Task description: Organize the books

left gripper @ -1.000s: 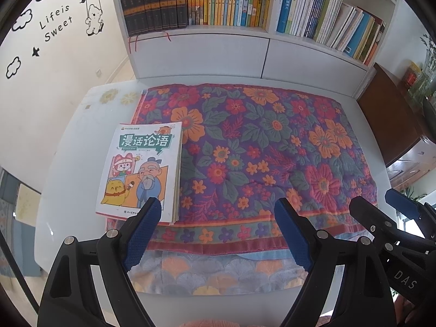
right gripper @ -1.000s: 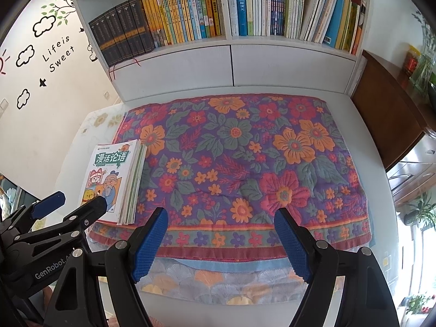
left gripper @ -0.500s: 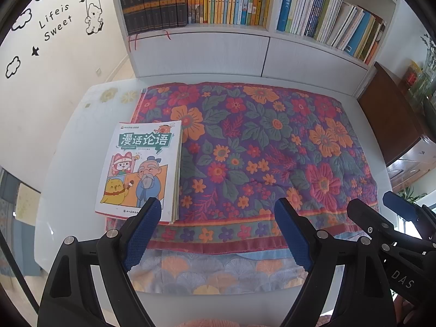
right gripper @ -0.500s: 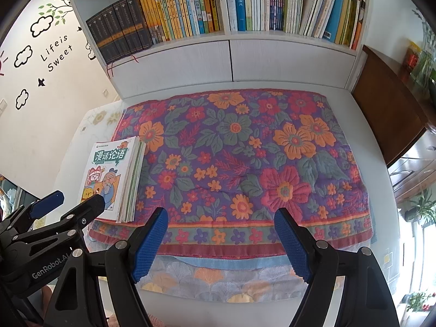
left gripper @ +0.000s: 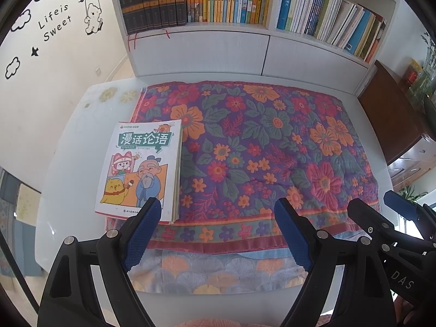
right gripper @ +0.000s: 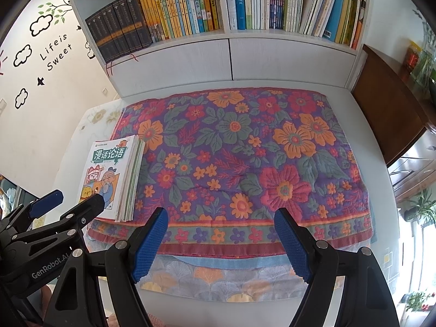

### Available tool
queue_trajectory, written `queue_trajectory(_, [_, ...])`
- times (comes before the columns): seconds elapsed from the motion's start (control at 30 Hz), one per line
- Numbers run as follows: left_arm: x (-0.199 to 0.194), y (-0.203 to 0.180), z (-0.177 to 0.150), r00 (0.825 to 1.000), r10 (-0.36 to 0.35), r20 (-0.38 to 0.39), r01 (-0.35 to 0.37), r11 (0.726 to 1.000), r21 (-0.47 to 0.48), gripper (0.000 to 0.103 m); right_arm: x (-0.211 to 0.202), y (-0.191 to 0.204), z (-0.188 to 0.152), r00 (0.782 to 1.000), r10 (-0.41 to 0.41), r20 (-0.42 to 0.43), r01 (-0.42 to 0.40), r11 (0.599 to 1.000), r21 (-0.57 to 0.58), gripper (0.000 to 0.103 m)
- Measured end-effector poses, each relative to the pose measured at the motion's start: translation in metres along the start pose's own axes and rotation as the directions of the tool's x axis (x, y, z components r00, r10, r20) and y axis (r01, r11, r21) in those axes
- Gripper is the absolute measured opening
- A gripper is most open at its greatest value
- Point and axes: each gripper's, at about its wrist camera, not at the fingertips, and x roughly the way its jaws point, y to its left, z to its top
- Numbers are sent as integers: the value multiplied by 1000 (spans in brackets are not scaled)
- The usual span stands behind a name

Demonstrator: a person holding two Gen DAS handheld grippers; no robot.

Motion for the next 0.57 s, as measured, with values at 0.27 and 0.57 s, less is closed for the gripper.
queue_trajectory(0.27, [3, 2, 1, 1000, -4, 0, 4, 1000, 0, 91, 0, 0, 1, 1000, -1, -1, 1, 1000, 1, 79])
queue_trajectory(0.57, [8, 6, 2, 1000, 18, -8, -18, 1000, 4, 94, 6, -5, -1, 1000, -4, -17, 4, 1000, -4, 79])
